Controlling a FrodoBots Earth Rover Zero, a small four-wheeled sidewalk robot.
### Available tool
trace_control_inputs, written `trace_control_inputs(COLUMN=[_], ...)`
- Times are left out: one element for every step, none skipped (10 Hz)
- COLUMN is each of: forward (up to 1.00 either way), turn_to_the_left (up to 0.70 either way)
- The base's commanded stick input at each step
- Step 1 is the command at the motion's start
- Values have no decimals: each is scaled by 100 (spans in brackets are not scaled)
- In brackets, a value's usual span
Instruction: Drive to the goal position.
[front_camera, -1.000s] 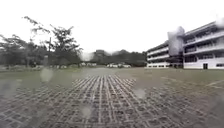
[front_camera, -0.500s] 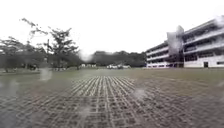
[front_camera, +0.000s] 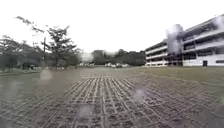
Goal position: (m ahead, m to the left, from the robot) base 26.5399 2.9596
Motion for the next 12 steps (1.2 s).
trace_control_inputs(forward=[85, 85, 85, 85, 85, 85, 85, 85, 85, 85, 85, 85], turn_to_the_left=[0, 0, 0, 0, 0, 0, 0, 0, 0, 0, 0, 0])
